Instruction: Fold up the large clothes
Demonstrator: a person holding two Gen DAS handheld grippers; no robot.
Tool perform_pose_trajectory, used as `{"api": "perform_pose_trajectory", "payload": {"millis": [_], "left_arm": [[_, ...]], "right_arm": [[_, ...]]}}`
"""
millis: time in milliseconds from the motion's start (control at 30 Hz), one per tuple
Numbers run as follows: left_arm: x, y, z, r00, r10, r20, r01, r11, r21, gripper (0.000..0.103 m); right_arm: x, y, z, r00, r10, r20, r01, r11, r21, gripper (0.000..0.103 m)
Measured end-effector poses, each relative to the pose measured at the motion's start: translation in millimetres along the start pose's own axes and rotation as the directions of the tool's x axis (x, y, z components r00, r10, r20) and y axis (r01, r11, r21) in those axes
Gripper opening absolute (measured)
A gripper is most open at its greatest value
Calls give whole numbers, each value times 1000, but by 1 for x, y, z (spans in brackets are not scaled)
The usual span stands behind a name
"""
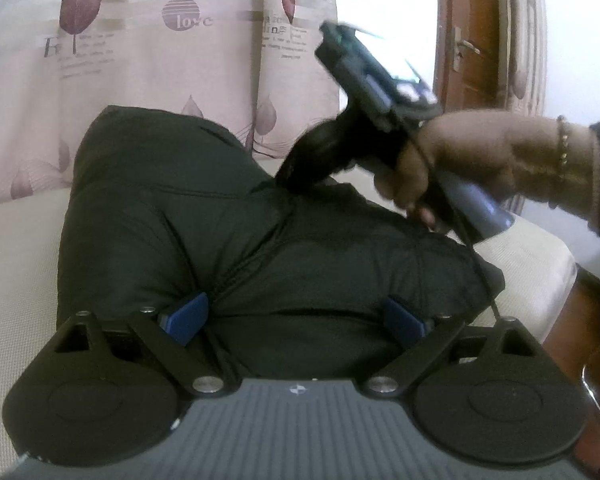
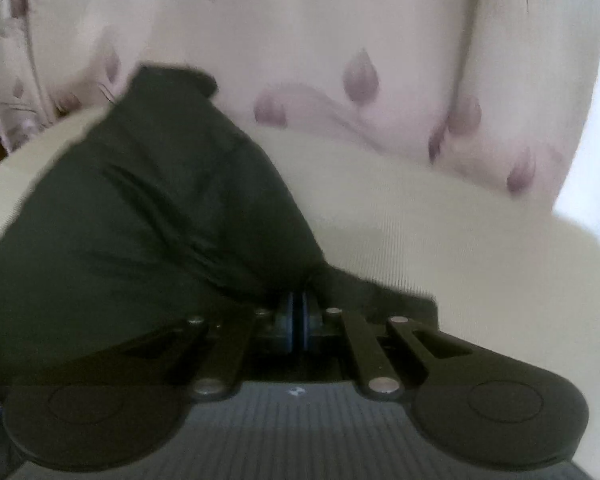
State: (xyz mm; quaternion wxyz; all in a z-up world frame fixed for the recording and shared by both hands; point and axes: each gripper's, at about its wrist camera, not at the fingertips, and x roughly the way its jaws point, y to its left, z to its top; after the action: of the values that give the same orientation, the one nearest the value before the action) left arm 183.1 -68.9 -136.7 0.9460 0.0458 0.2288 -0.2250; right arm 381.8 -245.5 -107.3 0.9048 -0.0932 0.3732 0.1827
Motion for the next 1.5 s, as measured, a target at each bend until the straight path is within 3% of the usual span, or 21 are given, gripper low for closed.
{"api": "perform_pose_trajectory", "payload": {"millis": [133, 200, 300, 400, 467, 533, 600, 800, 900, 1067, 1133, 1233, 1367, 1500], "left_arm": [[1, -1, 0, 1000, 11, -15, -11, 1000, 6, 94], [1, 0, 1, 1000, 14, -14, -14, 1000, 3, 94], [1, -4, 2, 999, 29, -15, -29, 1000, 10, 96], [2, -9, 2, 999, 44, -15, -44, 999, 10, 98], [1, -11, 2, 998, 54, -11, -54, 998, 14, 99], [0, -13, 2, 998, 68, -5, -67, 998, 20, 99], [-4, -16, 3, 996, 87, -2, -87, 996, 21, 103], [-24, -22, 7, 991, 135, 20, -135, 991, -5, 103], [-38, -20, 10, 984, 173, 45, -172, 985, -20, 103], [-57, -24, 10, 954, 281, 103, -287, 957, 44, 103], [-64, -18, 8, 943, 309, 128, -317, 947, 48, 103], [-73, 3, 9, 955, 276, 112, -277, 961, -2, 103], [-70, 36, 7, 959, 279, 53, -273, 957, -100, 103], [-60, 68, 12, 978, 208, 12, -204, 967, -154, 103]], "right_arm": [[-1, -3, -7, 1000, -4, -3, 4, 1000, 21, 4], [-20, -10, -8, 998, -9, 67, 3, 996, 91, 5], [-68, -20, -31, 976, 14, 219, -60, 977, 207, 6], [-113, -11, -66, 948, 14, 318, -84, 974, 210, 10], [-132, -1, -90, 941, -15, 339, -59, 976, 208, 28], [-153, 8, -115, 927, -60, 371, -27, 974, 224, 68], [-166, 7, -131, 912, -90, 400, -9, 971, 239, 76], [-191, 12, -167, 906, -103, 410, -29, 953, 303, 77], [-201, 17, -179, 900, -109, 422, -31, 950, 311, 83], [-210, 25, -186, 892, -124, 435, 0, 962, 275, 88], [-208, 21, -183, 899, -125, 419, 3, 960, 281, 88], [-204, 12, -182, 909, -108, 402, -22, 952, 306, 88], [-187, -1, -175, 932, -74, 355, -52, 941, 333, 89], [-161, -23, -162, 954, -26, 298, -98, 913, 396, 90]]}}
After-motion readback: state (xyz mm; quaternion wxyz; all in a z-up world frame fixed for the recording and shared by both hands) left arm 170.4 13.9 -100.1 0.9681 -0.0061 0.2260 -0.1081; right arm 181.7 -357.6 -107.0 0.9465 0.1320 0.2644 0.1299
